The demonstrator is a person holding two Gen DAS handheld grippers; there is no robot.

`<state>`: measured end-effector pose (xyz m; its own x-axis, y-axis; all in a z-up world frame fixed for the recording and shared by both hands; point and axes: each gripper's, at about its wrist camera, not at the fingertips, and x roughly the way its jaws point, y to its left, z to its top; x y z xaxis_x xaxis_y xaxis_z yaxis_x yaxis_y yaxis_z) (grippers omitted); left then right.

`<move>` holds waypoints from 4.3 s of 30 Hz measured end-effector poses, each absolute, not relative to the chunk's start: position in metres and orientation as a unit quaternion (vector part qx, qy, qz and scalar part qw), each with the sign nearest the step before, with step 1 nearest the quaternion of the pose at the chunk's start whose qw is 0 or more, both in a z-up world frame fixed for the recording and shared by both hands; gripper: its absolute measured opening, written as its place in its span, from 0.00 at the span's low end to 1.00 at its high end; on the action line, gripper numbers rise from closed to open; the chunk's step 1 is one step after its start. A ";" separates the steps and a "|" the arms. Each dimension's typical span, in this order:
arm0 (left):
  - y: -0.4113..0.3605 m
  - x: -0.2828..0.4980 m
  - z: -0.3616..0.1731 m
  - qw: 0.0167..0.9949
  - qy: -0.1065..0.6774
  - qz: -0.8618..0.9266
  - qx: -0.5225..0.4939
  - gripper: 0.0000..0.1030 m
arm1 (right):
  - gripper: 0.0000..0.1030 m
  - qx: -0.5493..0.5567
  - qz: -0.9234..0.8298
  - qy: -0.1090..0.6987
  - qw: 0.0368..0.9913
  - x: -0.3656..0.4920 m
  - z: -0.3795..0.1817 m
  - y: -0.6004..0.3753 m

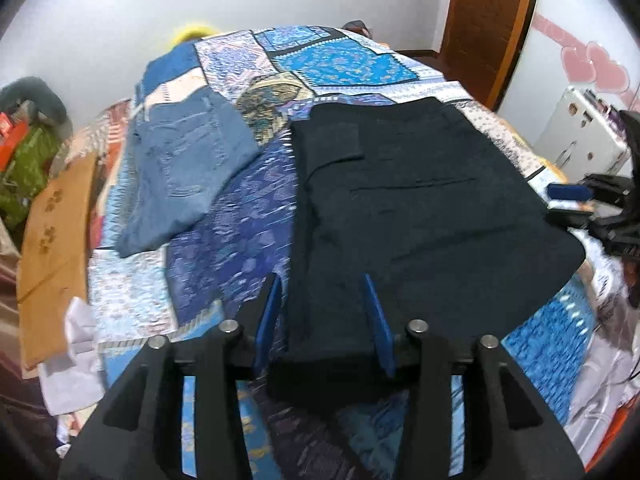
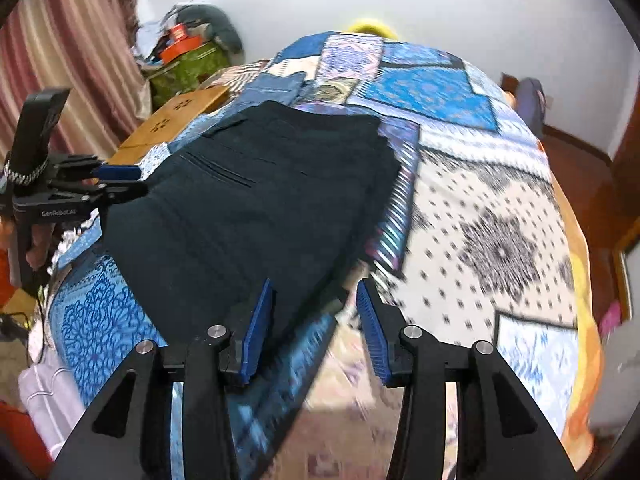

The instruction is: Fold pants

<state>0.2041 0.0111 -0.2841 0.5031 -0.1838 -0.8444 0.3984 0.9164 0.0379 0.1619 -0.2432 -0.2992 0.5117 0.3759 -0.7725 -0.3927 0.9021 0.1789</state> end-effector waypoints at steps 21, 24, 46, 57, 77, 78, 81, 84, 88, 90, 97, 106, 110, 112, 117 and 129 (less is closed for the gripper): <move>-0.003 0.254 -0.269 0.845 0.496 -0.196 0.046 0.66 | 0.72 0.056 0.208 0.438 0.873 0.192 -0.296 -0.242; -0.001 0.263 -0.286 0.829 0.521 -0.201 0.030 0.66 | 0.72 0.089 0.221 0.467 0.851 0.201 -0.318 -0.241; -0.014 0.314 -0.321 0.759 0.597 -0.252 -0.059 0.60 | 0.72 0.130 0.291 0.481 0.817 0.243 -0.332 -0.222; -0.022 0.302 -0.295 0.807 0.541 -0.233 -0.033 0.29 | 0.27 0.083 0.306 0.436 0.842 0.233 -0.294 -0.216; 0.062 0.299 -0.158 0.919 0.362 -0.154 -0.039 0.27 | 0.26 0.016 0.363 0.288 0.886 0.271 -0.178 -0.140; 0.067 0.300 -0.155 0.921 0.357 -0.149 -0.038 0.27 | 0.26 0.011 0.367 0.280 0.887 0.276 -0.174 -0.133; 0.082 0.313 -0.144 0.930 0.342 -0.130 -0.025 0.27 | 0.26 0.004 0.377 0.267 0.887 0.291 -0.169 -0.115; 0.097 0.331 -0.141 0.936 0.334 -0.111 -0.019 0.27 | 0.26 0.010 0.385 0.265 0.884 0.314 -0.170 -0.097; 0.116 0.360 -0.151 0.939 0.332 -0.086 -0.013 0.27 | 0.26 0.006 0.391 0.271 0.880 0.344 -0.178 -0.077; 0.124 0.373 -0.159 0.939 0.334 -0.076 -0.010 0.27 | 0.26 0.003 0.393 0.279 0.876 0.358 -0.187 -0.067; 0.154 0.437 -0.229 0.924 0.380 -0.032 -0.024 0.27 | 0.26 -0.024 0.390 0.312 0.866 0.410 -0.238 -0.032; 0.170 0.499 -0.334 0.892 0.449 -0.021 -0.052 0.27 | 0.26 -0.047 0.371 0.394 0.840 0.467 -0.320 -0.006; 0.174 0.517 -0.376 0.870 0.488 -0.029 -0.062 0.28 | 0.26 -0.070 0.360 0.423 0.829 0.476 -0.343 0.000; 0.176 0.516 -0.383 0.869 0.489 -0.032 -0.067 0.30 | 0.28 -0.079 0.354 0.429 0.827 0.475 -0.345 0.000; 0.179 0.508 -0.371 0.873 0.485 -0.032 -0.047 0.37 | 0.41 -0.108 0.332 0.431 0.832 0.466 -0.338 -0.005; 0.163 0.421 -0.247 0.909 0.415 -0.029 -0.023 0.37 | 0.46 -0.080 0.310 0.361 0.876 0.405 -0.229 -0.058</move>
